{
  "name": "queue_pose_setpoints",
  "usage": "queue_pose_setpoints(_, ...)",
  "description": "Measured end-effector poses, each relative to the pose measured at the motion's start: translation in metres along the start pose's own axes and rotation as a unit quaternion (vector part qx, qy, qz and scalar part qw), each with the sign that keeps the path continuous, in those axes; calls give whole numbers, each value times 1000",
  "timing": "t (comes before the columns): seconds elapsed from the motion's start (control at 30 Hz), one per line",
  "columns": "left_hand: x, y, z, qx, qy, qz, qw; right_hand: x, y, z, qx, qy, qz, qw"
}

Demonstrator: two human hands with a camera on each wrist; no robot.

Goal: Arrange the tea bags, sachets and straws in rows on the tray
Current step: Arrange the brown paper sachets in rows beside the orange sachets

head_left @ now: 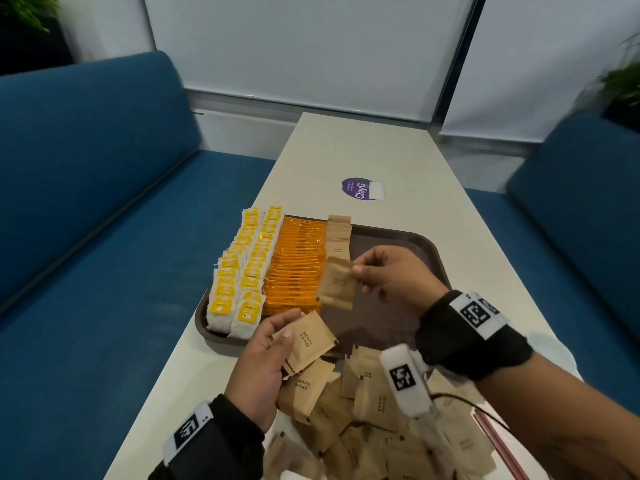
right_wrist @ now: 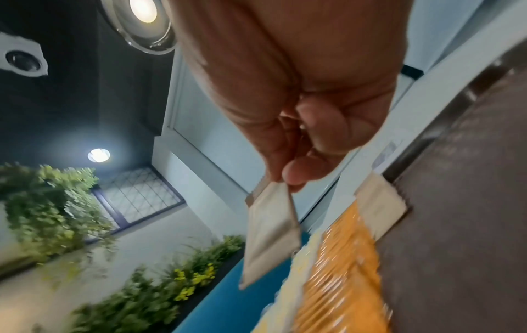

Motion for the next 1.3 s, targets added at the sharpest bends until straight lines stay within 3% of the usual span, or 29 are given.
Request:
queue_pose_setpoints(0.17,2,3,-7,12,1,5,1000,14,19,-65,45,-62,59,995)
queue_pose_setpoints(0.5,2,12,-20,34,11,28,999,27,-1,-142,-8,-175,84,981)
queue_pose_setpoints(0.67,2,13,-23,36,19,44,998,39,-3,-158,1,-151,137,979)
queue_pose_setpoints(0.93,-1,12,-22,32,19,48,998,41,-4,-160,-3,-174,155,973)
queue_pose_setpoints(1.1,2,9,-15,14,-2,50,999,23,12,-124,39,-124,108,986)
queue_pose_setpoints(1.2,2,6,-10,3,-14,46,999,6,6,-84,-18,-83,75,994)
queue_pose_setpoints(1.3,0,2,-5,0,-25,36,999,-2,-7,-43,-97,-41,116,988)
Point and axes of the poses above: each hand's wrist, its own z-axis away from the middle knuckle, its own y-axis out of the back of the hand, x = y × z, the point moved 3 cm from there along -z, towards the middle knuckle, and after that the axes turned 9 degrees about z, right-handed, at the moved point
